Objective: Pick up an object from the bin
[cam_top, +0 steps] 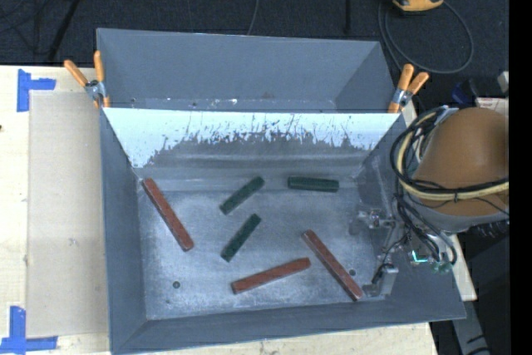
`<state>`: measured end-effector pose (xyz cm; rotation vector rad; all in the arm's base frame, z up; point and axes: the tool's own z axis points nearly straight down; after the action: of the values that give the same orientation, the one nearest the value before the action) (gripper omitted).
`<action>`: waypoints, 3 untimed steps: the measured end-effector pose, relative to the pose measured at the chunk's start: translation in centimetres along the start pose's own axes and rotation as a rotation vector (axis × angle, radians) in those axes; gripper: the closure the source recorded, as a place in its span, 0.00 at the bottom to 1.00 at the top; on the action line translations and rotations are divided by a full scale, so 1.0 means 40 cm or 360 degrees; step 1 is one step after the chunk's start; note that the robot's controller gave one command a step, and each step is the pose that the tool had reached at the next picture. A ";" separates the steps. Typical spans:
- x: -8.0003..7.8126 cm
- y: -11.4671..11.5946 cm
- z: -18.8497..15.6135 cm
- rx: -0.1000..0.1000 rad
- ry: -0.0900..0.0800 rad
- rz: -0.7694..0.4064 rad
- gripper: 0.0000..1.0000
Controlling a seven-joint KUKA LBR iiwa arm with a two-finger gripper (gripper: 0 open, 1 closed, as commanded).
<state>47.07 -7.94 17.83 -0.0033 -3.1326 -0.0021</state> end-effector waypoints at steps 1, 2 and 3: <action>-0.004 0.001 -0.007 0.0002 -0.0011 -0.0006 0.00; -0.004 -0.010 0.159 0.0000 -0.0016 0.0166 0.00; -0.010 -0.013 0.194 -0.0001 -0.0012 0.0301 0.00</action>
Offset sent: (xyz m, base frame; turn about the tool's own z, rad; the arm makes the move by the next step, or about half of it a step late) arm -0.0011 -0.0082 -0.1083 0.1746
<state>47.41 -8.44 10.05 -0.2995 -3.1254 -0.0014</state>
